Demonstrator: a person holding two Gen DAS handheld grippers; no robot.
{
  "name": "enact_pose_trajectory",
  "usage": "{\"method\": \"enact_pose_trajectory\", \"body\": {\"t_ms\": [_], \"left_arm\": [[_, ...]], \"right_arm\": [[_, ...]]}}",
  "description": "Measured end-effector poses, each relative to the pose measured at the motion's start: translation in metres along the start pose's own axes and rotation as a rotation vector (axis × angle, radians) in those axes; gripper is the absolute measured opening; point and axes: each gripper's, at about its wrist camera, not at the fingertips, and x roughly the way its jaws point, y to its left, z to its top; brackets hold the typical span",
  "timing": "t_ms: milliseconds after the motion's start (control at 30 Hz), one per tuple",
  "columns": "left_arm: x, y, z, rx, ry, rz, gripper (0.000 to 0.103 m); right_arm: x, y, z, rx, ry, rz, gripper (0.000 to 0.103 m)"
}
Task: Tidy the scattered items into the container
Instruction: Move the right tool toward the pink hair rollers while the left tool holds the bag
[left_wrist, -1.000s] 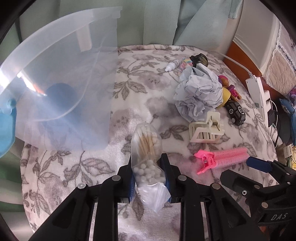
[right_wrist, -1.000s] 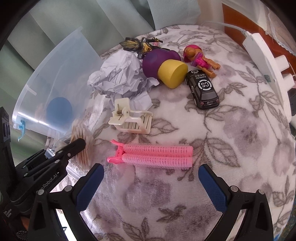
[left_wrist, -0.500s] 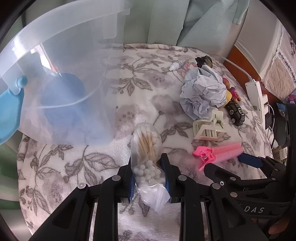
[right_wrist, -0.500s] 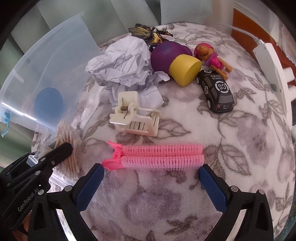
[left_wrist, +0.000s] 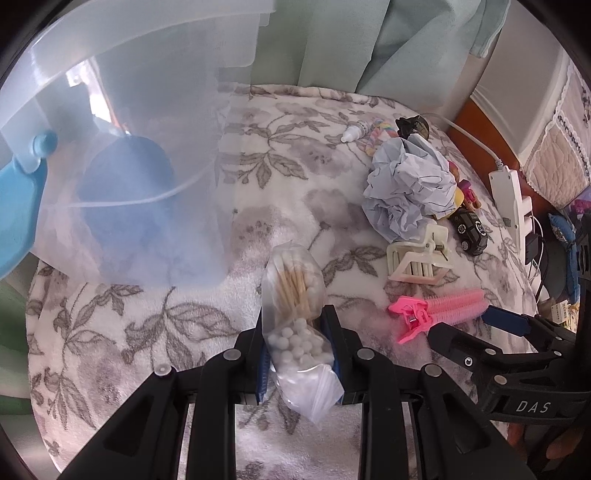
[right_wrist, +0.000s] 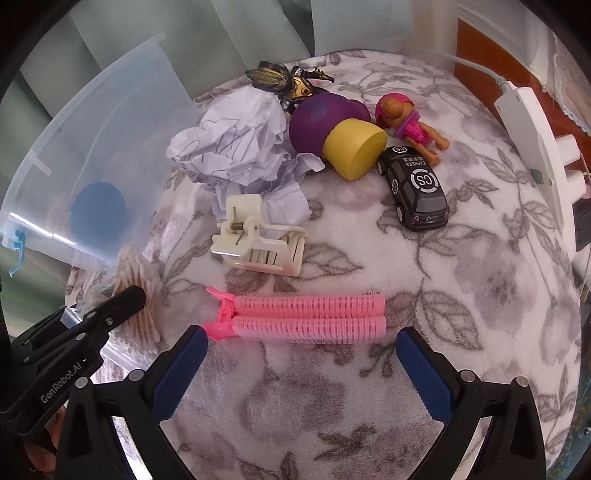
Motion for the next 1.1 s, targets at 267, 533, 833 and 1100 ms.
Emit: {"method": "enact_pose_trajectory", "body": {"t_ms": [267, 533, 833, 1100], "left_arm": [[-0.001, 0.002, 0.000, 0.001, 0.000, -0.005, 0.027], [-0.002, 0.004, -0.001, 0.008, 0.005, -0.005, 0.029], [0.000, 0.002, -0.002, 0.009, 0.013, 0.009, 0.029], [-0.001, -0.004, -0.002, -0.005, 0.022, 0.052, 0.029]], "right_arm": [[-0.011, -0.015, 0.004, 0.041, -0.033, -0.008, 0.103], [-0.010, -0.034, 0.008, 0.028, -0.012, 0.009, 0.102], [-0.015, -0.030, 0.020, -0.132, -0.023, 0.078, 0.093], [-0.010, -0.012, -0.014, -0.358, 0.019, 0.149, 0.073]]}}
